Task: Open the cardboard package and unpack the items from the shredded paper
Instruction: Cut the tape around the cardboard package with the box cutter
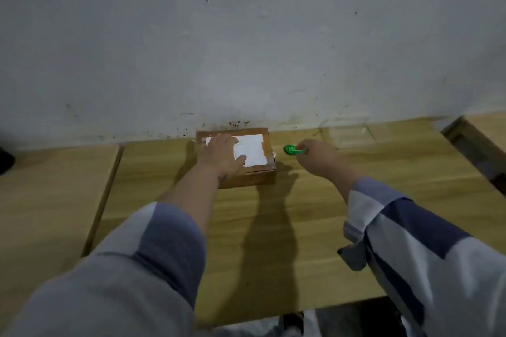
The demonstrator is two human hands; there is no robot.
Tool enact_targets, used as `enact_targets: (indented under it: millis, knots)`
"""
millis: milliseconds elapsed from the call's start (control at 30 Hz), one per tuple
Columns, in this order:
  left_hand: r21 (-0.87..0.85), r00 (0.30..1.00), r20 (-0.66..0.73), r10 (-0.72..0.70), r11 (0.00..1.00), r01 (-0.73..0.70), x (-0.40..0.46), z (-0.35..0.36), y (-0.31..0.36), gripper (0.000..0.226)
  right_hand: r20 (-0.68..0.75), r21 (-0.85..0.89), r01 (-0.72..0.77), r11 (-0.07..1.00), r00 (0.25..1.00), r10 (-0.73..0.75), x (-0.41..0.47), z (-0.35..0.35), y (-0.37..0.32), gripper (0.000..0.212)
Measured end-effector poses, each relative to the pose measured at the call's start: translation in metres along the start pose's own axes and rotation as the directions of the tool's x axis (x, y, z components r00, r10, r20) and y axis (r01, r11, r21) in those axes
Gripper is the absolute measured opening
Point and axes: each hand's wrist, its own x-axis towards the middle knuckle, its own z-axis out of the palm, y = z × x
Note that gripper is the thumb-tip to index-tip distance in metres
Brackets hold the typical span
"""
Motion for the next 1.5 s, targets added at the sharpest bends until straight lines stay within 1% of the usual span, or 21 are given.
enact_targets:
  millis: [33, 167, 300, 367, 433, 500, 633, 667, 733, 800, 867, 967, 1067, 1167, 1300, 1367, 1433, 1500]
  knots:
    - [0.031, 1.0, 0.014, -0.015, 0.999, 0.014, 0.005, 0.006, 0.0, 0.058, 0.018, -0.022, -0.028, 0.999, 0.999, 0.029, 0.004, 0.001, 0.003, 0.039]
    - [0.062, 0.998, 0.02, -0.06, 0.996, 0.059, 0.028, 0.037, -0.007, 0.064, 0.048, -0.063, -0.16, 0.985, 0.985, 0.163, 0.033, 0.019, 0.026, 0.042]
    - [0.115, 0.997, -0.028, -0.075, 0.99, 0.078, 0.045, 0.06, -0.013, 0.067, -0.018, 0.036, -0.266, 0.963, 0.964, 0.267, 0.068, 0.034, 0.042, 0.044]
    - [0.154, 0.995, -0.068, -0.069, 0.985, 0.079, 0.048, 0.071, -0.015, 0.069, -0.039, 0.025, -0.303, 0.953, 0.952, 0.303, 0.081, 0.04, 0.046, 0.043]
    - [0.184, 0.992, -0.108, -0.06, 0.98, 0.079, 0.051, 0.077, -0.017, 0.071, -0.054, -0.025, -0.321, 0.947, 0.946, 0.32, 0.091, 0.046, 0.049, 0.042]
    - [0.213, 0.991, -0.118, -0.066, 0.973, 0.09, 0.054, 0.08, -0.019, 0.076, -0.089, -0.077, -0.335, 0.939, 0.94, 0.328, 0.099, 0.051, 0.048, 0.039]
    - [0.209, 0.986, -0.151, -0.066, 0.973, 0.097, 0.056, 0.084, -0.02, 0.082, -0.151, -0.082, -0.308, 0.948, 0.944, 0.294, 0.107, 0.057, 0.046, 0.024]
    - [0.205, 0.986, -0.158, -0.062, 0.974, 0.094, 0.056, 0.084, -0.02, 0.083, -0.154, -0.051, -0.297, 0.954, 0.946, 0.286, 0.107, 0.059, 0.046, 0.026]
    - [0.208, 0.986, -0.156, -0.063, 0.974, 0.095, 0.056, 0.084, -0.02, 0.084, -0.152, 0.081, -0.277, 0.957, 0.946, 0.286, 0.108, 0.062, 0.047, 0.036]
    - [0.217, 0.988, -0.141, -0.066, 0.972, 0.096, 0.056, 0.083, -0.02, 0.084, -0.15, 0.255, -0.242, 0.936, 0.946, 0.286, 0.107, 0.062, 0.048, 0.048]
    - [0.213, 0.99, -0.126, -0.067, 0.973, 0.093, 0.056, 0.081, -0.019, 0.083, -0.136, 0.386, -0.213, 0.898, 0.949, 0.284, 0.101, 0.058, 0.047, 0.058]
    - [0.198, 0.993, -0.089, -0.075, 0.976, 0.091, 0.055, 0.079, -0.019, 0.078, -0.125, 0.535, -0.164, 0.829, 0.955, 0.27, 0.085, 0.046, 0.044, 0.052]
    - [0.198, 0.995, -0.064, -0.072, 0.977, 0.083, 0.053, 0.076, -0.017, 0.072, -0.05, 0.719, -0.149, 0.679, 0.963, 0.264, 0.058, 0.034, 0.043, 0.047]
    - [0.182, 0.997, -0.045, -0.07, 0.98, 0.077, 0.047, 0.076, -0.013, 0.07, 0.029, 0.796, -0.168, 0.582, 0.97, 0.24, 0.026, 0.027, 0.046, 0.044]
    - [0.137, 0.997, -0.022, -0.072, 0.988, 0.074, 0.032, 0.079, -0.006, 0.069, 0.134, 0.891, -0.184, 0.414, 0.98, 0.147, -0.005, 0.024, 0.046, 0.047]
    - [0.146, 0.998, -0.016, -0.065, 0.987, 0.067, 0.023, 0.08, -0.002, 0.069, 0.157, 0.895, -0.194, 0.4, 0.98, 0.124, -0.018, 0.025, 0.042, 0.05]
    - [0.152, 0.998, -0.01, -0.064, 0.986, 0.065, 0.014, 0.081, 0.001, 0.069, 0.19, 0.877, -0.217, 0.428, 0.976, 0.106, -0.028, 0.026, 0.038, 0.054]
    - [0.146, 0.998, -0.004, -0.067, 0.987, 0.066, 0.006, 0.082, 0.004, 0.069, 0.27, 0.87, -0.267, 0.415, 0.962, 0.053, -0.035, 0.027, 0.035, 0.07]
